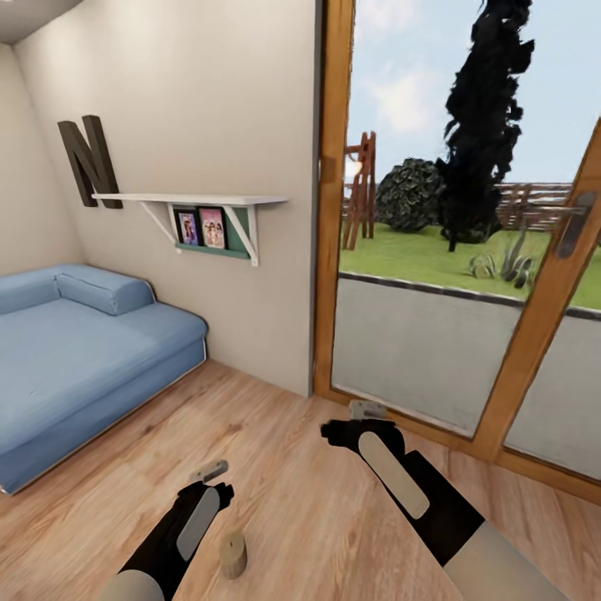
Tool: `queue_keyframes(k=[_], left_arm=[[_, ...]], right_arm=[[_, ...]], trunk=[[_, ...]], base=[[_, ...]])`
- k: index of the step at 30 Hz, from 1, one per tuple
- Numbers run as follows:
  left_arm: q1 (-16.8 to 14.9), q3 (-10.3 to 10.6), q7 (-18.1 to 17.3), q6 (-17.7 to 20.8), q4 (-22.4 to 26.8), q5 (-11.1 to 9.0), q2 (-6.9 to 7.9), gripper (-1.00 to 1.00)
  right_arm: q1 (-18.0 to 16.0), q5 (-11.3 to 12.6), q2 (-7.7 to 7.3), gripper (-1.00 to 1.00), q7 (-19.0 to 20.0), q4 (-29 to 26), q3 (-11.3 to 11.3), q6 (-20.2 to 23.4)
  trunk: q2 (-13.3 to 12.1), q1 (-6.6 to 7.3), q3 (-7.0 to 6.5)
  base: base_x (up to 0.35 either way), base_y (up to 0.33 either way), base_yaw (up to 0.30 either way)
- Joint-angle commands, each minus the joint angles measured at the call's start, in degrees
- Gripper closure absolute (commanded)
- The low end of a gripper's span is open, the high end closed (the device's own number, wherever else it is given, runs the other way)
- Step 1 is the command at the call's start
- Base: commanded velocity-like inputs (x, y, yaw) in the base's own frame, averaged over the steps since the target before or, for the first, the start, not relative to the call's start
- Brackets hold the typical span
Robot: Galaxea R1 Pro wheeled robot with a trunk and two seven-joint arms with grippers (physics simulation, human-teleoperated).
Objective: Place each of the two pumpkins and all three candles from the living room inside a cabinet in the living room (use any cabinet), then make sure every cabinet is closed, and position the cauldron so it is next to a table in the living room.
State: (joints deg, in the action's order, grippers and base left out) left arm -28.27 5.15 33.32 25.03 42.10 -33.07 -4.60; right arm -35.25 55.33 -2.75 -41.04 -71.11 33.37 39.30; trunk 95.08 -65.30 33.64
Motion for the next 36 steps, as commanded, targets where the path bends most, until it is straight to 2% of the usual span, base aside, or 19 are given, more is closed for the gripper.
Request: queue_keyframes(k=[1, 7, 17, 21, 27, 36], left_arm=[[-0.03, 0.21, 0.49, 0.10, 0.09, -0.49, 0.04, -1.00], [-0.03, 0.14, 0.52, 0.10, 0.37, -0.37, -0.03, -1.00], [-0.03, 0.18, 0.59, 0.10, 0.60, -0.25, -0.09, -1.00], [-0.03, 0.20, 0.76, 0.07, 0.66, -0.20, -0.58, -1.00], [-0.03, 0.29, 3.13, 0.02, 0.78, -0.23, -1.46, -1.00], [-0.03, 0.30, 3.36, 0.02, 0.72, -0.29, -1.55, -1.00]], right_arm=[[-0.08, 0.51, -0.03, -1.00, -0.59, -0.08, 0.17, 0.02], [-0.08, 0.52, -0.12, -1.00, -0.55, -0.30, 0.20, -0.01], [-0.08, 0.49, -0.01, -1.00, -0.53, -0.22, 0.33, 0.08], [-0.08, 0.49, 0.02, -1.00, -0.53, -0.27, 0.36, 0.14], [-0.08, 0.49, 0.03, -1.00, -0.53, -0.76, 0.38, 0.22], [-0.08, 0.49, -0.06, -1.00, 0.33, -1.48, 0.51, 0.50]], trunk=[[0.03, -0.02, 0.07], [0.03, -0.02, 0.07], [0.03, -0.02, 0.07], [0.03, -0.02, 0.07], [2.44, -1.34, 1.14], [6.05, -3.32, 2.76]], base=[[0.248, 0.195, 0.000], [0.177, 0.115, 0.000], [0.015, 0.007, 0.000], [0.001, 0.000, 0.000], [0.000, 0.000, 0.000], [0.000, 0.000, 0.000]])
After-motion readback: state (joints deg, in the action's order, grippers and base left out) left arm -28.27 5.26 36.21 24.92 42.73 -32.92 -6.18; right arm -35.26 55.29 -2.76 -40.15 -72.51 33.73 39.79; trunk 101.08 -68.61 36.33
